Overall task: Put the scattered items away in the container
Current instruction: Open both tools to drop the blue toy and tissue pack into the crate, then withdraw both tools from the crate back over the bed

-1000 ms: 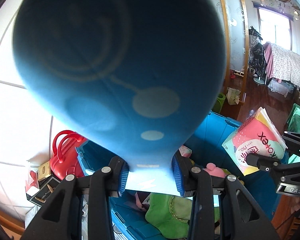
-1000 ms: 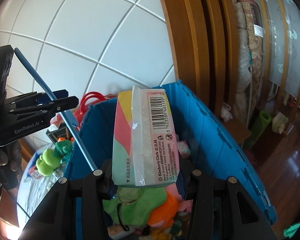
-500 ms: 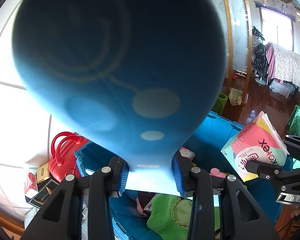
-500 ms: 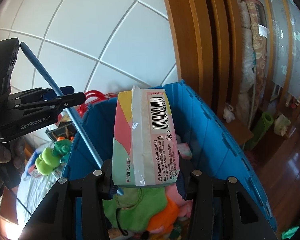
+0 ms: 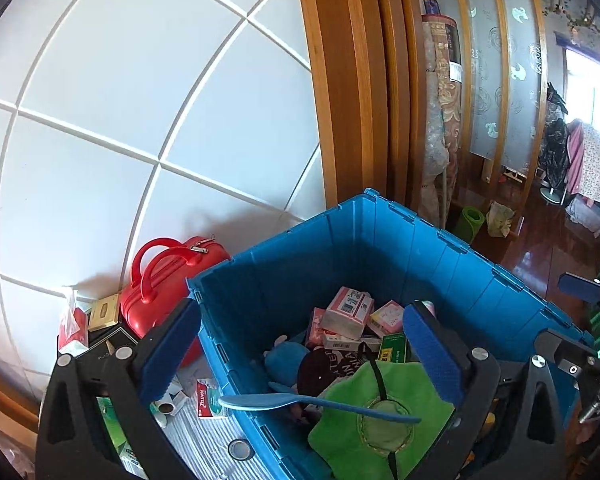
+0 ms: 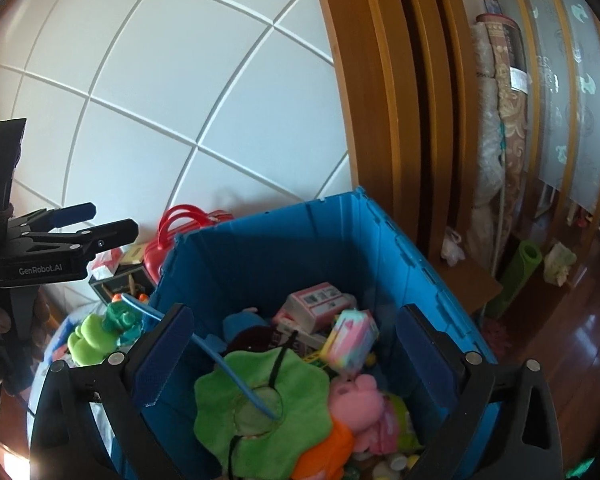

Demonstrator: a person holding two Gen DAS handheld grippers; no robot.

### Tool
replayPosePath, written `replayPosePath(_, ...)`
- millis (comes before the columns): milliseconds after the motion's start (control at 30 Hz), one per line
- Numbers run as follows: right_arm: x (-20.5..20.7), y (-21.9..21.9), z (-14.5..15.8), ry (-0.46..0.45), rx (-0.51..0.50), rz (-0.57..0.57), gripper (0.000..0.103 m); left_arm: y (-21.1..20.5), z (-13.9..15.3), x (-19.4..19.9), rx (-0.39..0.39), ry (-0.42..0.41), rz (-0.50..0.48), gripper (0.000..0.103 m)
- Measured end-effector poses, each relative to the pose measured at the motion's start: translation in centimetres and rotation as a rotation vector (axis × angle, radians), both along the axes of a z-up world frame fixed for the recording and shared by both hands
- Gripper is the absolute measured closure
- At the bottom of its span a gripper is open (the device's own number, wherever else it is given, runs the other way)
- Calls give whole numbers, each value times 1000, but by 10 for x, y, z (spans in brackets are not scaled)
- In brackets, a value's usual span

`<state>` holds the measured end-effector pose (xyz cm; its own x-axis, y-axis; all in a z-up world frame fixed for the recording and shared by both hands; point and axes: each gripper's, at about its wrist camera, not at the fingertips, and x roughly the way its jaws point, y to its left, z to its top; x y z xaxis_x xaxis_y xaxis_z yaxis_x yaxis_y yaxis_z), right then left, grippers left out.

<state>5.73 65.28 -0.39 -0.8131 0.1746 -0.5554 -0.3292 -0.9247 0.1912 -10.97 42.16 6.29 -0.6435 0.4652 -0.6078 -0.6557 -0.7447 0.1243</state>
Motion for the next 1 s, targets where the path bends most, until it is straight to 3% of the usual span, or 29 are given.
replayPosePath(167, 2, -21, 2, -8, 5, 30, 0, -39, -18, -26, 2, -7, 37, 0)
replayPosePath(467, -3, -78, 2, -26, 10, 128, 0, -92, -32, 7, 5, -36, 112, 0)
replayPosePath(1000, -18, -198, 0, -84, 38, 278, 0, -193, -51, 50, 17, -71, 348, 0)
